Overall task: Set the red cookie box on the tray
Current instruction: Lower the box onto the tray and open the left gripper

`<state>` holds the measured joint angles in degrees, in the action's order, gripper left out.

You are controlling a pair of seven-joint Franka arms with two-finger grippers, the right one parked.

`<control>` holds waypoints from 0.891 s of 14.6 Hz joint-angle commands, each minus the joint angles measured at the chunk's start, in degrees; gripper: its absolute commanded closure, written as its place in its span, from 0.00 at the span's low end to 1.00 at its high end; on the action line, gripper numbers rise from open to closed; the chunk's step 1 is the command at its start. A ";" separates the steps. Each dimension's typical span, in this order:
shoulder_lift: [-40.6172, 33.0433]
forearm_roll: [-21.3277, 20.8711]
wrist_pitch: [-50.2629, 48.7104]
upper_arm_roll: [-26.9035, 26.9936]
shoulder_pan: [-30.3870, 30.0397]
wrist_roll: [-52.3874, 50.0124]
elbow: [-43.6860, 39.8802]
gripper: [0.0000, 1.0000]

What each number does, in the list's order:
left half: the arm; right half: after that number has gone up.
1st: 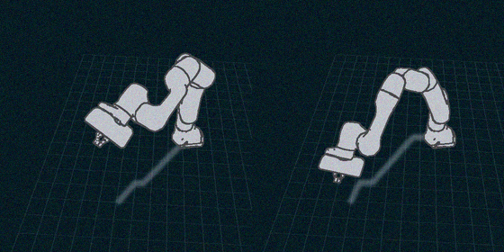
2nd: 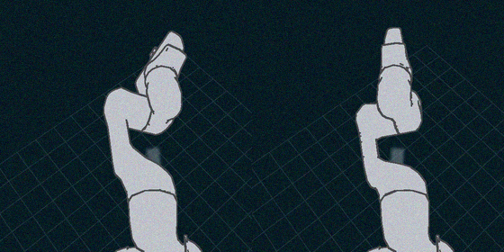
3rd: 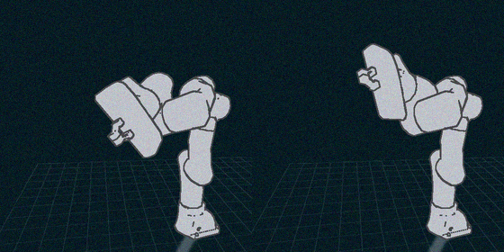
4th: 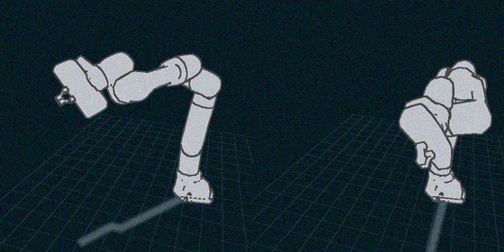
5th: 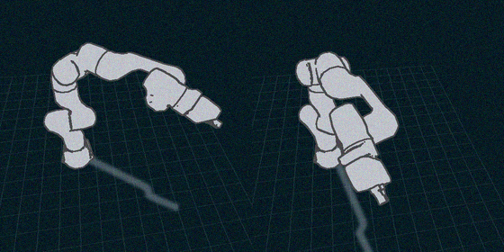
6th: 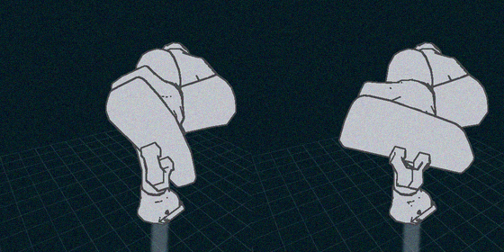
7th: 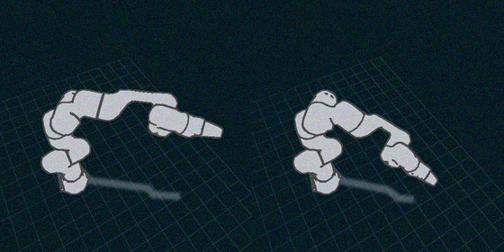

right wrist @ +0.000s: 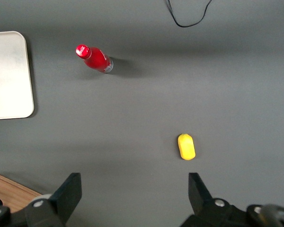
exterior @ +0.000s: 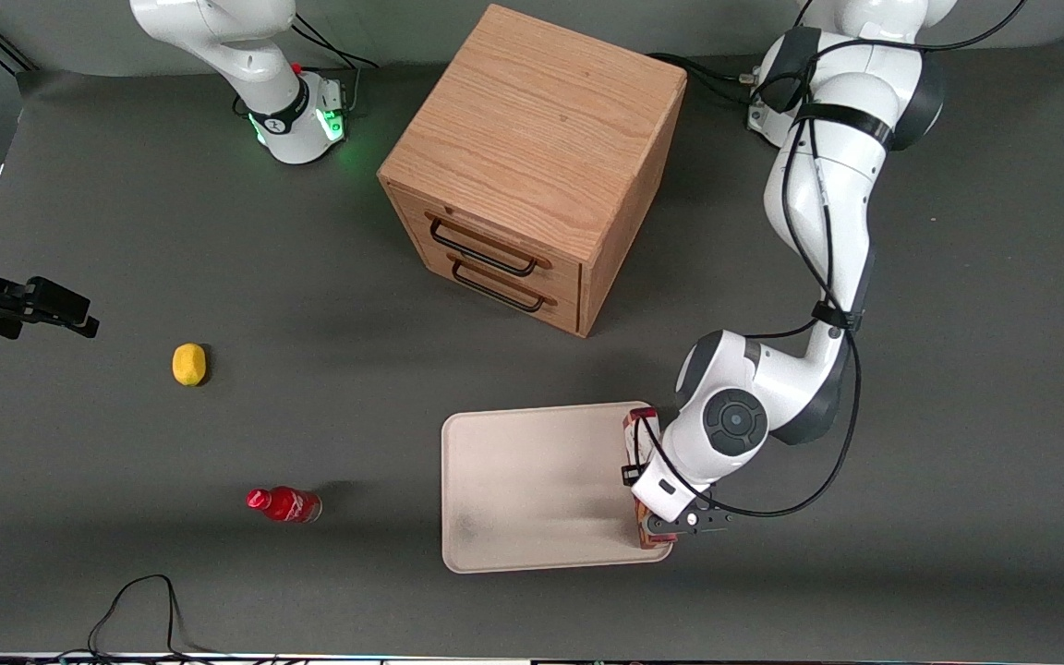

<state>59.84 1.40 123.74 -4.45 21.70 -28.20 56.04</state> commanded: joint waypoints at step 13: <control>1.42 -0.78 0.80 0.32 0.62 -1.51 -1.90 0.00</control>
<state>60.34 1.40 124.45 -4.46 21.73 -28.32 55.69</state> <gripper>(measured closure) 0.000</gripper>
